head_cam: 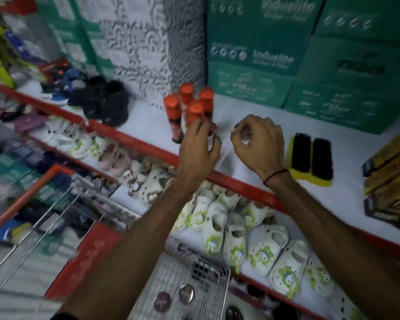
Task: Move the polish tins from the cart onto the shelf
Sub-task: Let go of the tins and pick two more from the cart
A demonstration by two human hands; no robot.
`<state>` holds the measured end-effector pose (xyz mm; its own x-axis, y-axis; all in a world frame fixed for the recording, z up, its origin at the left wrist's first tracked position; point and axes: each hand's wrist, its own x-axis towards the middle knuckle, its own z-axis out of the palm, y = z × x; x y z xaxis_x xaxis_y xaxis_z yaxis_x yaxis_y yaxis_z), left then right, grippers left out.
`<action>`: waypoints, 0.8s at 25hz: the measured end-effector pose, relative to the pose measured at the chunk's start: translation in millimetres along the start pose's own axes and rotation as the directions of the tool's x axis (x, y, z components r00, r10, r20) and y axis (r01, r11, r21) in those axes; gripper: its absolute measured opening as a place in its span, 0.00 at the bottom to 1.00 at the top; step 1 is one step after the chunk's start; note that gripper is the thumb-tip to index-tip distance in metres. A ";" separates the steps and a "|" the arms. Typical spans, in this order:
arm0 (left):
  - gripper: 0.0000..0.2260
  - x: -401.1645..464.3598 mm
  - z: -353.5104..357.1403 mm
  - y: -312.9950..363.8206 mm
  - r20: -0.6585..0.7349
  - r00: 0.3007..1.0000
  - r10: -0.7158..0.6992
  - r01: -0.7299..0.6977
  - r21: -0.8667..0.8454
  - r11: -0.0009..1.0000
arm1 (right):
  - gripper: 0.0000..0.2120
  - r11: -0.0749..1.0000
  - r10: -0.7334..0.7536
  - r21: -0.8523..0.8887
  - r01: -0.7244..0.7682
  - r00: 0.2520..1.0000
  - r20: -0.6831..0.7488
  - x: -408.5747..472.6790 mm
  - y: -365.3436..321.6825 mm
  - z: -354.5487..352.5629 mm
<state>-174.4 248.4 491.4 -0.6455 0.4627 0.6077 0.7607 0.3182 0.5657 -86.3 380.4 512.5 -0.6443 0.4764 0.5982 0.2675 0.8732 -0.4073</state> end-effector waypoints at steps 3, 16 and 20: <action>0.06 -71.2 -36.6 -46.6 -0.182 0.975 -0.124 0.123 -0.018 0.992 | 0.06 0.975 -0.173 0.129 0.181 0.982 -0.071 -53.8 -52.4 41.0; 0.19 -447.7 36.9 -249.3 0.562 0.234 -0.793 0.529 0.611 0.589 | 0.27 0.983 0.037 -0.059 0.173 0.131 0.991 -405.7 -18.1 280.3; 0.26 -503.2 72.2 -272.2 0.625 0.173 -0.761 0.415 0.655 0.632 | 0.28 0.951 0.094 -0.082 0.298 -0.027 0.995 -452.5 16.5 310.0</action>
<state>-51.8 -11.3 -8.6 -0.6478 0.3548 -0.6742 0.2579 0.9348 0.2442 -12.5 147.5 21.1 -0.6705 -0.0328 -0.7412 0.1207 0.9809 -0.1525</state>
